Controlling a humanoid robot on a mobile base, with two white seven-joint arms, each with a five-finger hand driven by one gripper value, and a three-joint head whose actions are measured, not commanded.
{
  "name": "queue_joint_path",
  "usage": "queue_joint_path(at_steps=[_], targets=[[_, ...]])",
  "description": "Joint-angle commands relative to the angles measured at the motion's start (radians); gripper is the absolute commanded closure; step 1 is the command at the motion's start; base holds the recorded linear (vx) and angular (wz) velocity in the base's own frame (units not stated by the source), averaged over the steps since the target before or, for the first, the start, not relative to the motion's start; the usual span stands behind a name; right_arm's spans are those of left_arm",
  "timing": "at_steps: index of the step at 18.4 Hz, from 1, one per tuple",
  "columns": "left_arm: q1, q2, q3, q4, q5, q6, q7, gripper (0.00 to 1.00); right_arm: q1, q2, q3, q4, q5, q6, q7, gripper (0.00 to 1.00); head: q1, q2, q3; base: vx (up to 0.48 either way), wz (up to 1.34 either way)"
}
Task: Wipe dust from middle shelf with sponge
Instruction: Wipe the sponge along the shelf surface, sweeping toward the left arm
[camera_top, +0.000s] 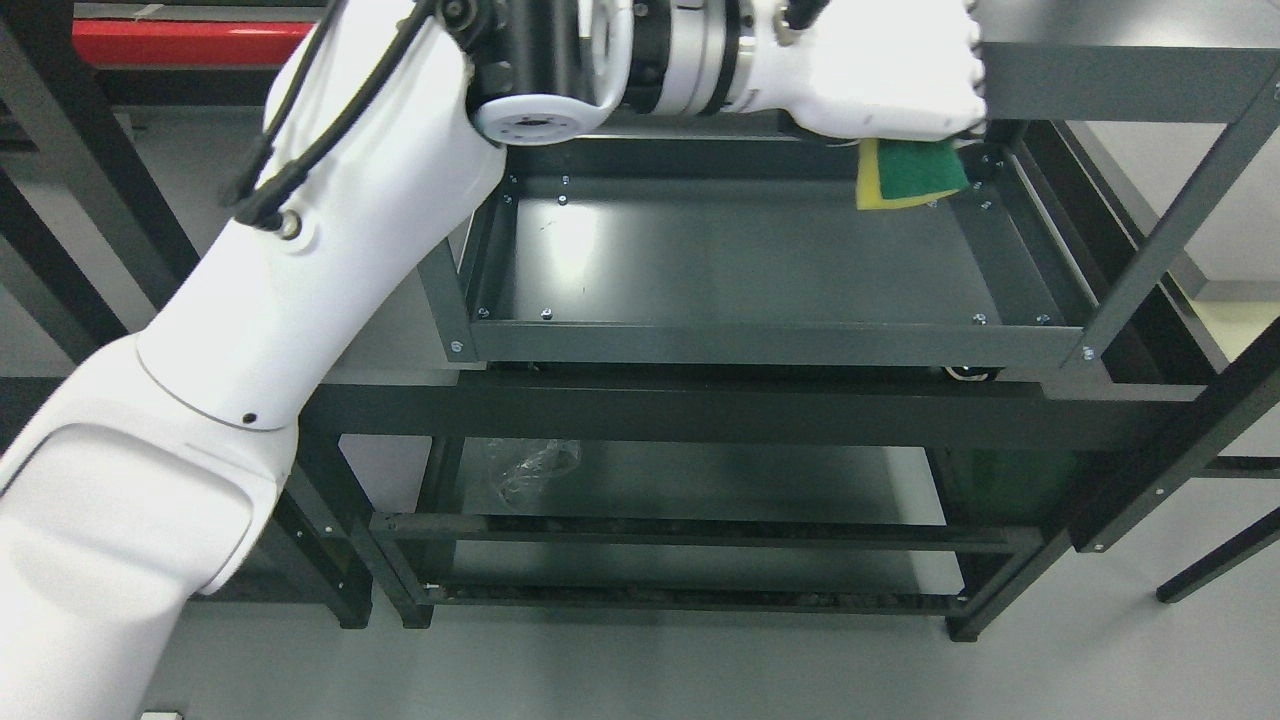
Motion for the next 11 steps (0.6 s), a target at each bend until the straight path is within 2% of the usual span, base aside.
queue_joint_path(at_steps=[1, 3, 6, 11], targets=[[0.139, 0.211, 0.29, -0.16, 0.023, -0.005, -0.028, 0.97, 0.0, -0.017, 0.0, -0.017, 0.0, 0.073, 0.0, 0.0, 0.0, 0.0, 0.0, 0.0, 0.0], [0.182, 0.259, 0.352, -0.213, 0.086, -0.005, -0.066, 0.97, 0.0, -0.017, 0.0, -0.017, 0.0, 0.073, 0.0, 0.0, 0.0, 0.0, 0.0, 0.0, 0.0], [0.251, 0.369, 0.433, -0.295, 0.17, -0.005, -0.089, 0.97, 0.0, -0.017, 0.0, -0.017, 0.0, 0.073, -0.001, 0.0, 0.0, 0.0, 0.0, 0.0, 0.0], [0.371, 0.529, 0.605, -0.303, 0.296, -0.005, -0.092, 0.96, 0.0, -0.017, 0.0, -0.017, 0.0, 0.073, 0.0, 0.0, 0.0, 0.0, 0.0, 0.0, 0.0]])
